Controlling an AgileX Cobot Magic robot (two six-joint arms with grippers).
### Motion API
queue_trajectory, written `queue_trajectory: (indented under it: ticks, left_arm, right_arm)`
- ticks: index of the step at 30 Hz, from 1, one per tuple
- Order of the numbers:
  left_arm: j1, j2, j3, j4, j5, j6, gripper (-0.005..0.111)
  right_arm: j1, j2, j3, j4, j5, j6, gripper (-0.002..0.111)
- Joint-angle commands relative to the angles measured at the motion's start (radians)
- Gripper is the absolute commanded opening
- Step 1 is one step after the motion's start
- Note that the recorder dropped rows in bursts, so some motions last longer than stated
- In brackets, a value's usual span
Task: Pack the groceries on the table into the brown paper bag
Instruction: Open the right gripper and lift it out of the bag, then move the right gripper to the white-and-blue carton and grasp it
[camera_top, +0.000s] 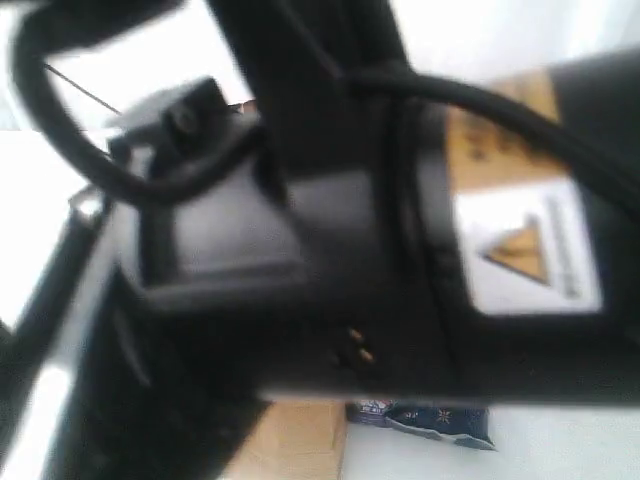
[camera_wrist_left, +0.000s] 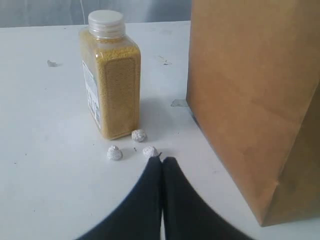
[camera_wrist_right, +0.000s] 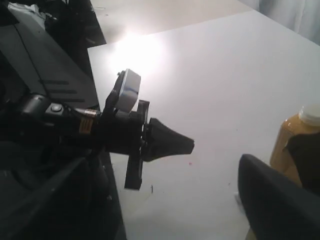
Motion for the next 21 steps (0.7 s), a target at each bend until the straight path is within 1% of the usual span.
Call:
queue_trajectory:
  ticks: [1,7,10,13,16,17,21]
  left_arm:
    - [0.001,-0.004,0.005,-0.008,0.004,0.0,0.0]
    - [0.001,-0.004,0.005,-0.008,0.004,0.0,0.0]
    - [0.001,-0.004,0.005,-0.008,0.004,0.0,0.0]
    - [0.001,-0.004,0.005,-0.008,0.004,0.0,0.0]
    - [0.001,-0.004,0.005,-0.008,0.004,0.0,0.0]
    - [0.001,-0.004,0.005,-0.008,0.004,0.0,0.0]
    - [0.001,-0.004,0.005,-0.008,0.004,0.0,0.0]
  right_arm:
    - [0.01,-0.109,0.095,-0.015,0.065,-0.011,0.074]
    - [0.01,-0.255,0.186,-0.112,0.304,0.005,0.074]
    - [0.01,-0.315,0.225,-0.213,0.41,0.087,0.074]
    - [0.006,-0.364,0.257,-0.358,0.506,0.179,0.074]
    - [0.006,-0.382,0.279,-0.471,0.548,0.267,0.074]
    - [0.006,-0.382,0.284,-0.489,0.553,0.261,0.074]
    - [-0.008,-0.382,0.286,-0.493,0.558,0.257,0.074]
